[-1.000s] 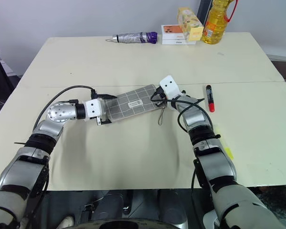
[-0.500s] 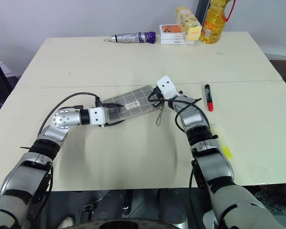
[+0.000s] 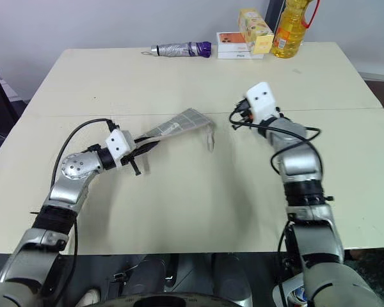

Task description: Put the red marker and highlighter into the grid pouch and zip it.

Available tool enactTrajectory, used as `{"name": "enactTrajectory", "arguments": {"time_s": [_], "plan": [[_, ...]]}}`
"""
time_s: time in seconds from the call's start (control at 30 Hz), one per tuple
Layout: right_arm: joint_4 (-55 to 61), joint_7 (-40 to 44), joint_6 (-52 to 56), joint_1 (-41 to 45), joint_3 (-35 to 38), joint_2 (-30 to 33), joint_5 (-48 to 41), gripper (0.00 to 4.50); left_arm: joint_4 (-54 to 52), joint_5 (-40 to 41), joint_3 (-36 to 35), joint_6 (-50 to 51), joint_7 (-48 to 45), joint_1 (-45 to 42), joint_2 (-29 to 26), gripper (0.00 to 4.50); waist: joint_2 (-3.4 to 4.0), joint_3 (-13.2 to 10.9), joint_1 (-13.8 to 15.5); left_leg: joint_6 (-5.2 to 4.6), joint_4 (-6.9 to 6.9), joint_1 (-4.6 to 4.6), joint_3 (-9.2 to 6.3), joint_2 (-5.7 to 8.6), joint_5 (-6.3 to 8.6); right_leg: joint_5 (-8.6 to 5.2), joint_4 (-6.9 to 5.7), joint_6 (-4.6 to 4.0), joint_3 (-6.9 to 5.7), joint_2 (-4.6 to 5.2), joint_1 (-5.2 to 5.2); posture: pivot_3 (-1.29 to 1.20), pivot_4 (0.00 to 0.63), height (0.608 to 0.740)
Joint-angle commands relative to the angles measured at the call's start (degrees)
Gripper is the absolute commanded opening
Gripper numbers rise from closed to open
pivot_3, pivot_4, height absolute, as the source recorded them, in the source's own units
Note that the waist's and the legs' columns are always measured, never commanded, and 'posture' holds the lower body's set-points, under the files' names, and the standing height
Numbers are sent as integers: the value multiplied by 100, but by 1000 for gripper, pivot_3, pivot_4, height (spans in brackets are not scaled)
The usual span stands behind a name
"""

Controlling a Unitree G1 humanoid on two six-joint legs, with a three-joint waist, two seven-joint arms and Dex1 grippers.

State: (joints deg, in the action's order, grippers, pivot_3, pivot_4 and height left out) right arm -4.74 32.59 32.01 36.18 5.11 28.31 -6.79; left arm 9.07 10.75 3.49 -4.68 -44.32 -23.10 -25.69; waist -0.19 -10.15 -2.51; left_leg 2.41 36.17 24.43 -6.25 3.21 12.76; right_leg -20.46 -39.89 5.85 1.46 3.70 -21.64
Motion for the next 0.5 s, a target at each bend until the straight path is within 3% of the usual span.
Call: {"name": "enactTrajectory", "arguments": {"time_s": [0.03, 0.27, 0.5], "plan": [[1041, 419, 823, -264, 273, 354, -618, 840, -1016, 484, -234, 1005, 511, 213, 243, 0, 0, 0, 5, 0, 0, 0, 0, 0, 0, 0, 0, 0, 0, 0, 0, 0, 150, 740], [1869, 241, 1228, -524, 169, 238, -965, 4466, -1919, 880, -184, 2097, 1088, 399, 800, 0, 0, 0, 5, 0, 3, -7, 0, -6, 0, 0, -1, 0, -1, -3, 8, 0, 150, 740], [1766, -35, 1070, -388, 42, -104, -1012, 4466, -2274, 1099, -73, 2613, 944, 494, 786, 0, -1, 0, 17, 0, 5, -8, 1, -3, -1, 0, 1, 0, -3, -6, 13, 0, 150, 740]]}}
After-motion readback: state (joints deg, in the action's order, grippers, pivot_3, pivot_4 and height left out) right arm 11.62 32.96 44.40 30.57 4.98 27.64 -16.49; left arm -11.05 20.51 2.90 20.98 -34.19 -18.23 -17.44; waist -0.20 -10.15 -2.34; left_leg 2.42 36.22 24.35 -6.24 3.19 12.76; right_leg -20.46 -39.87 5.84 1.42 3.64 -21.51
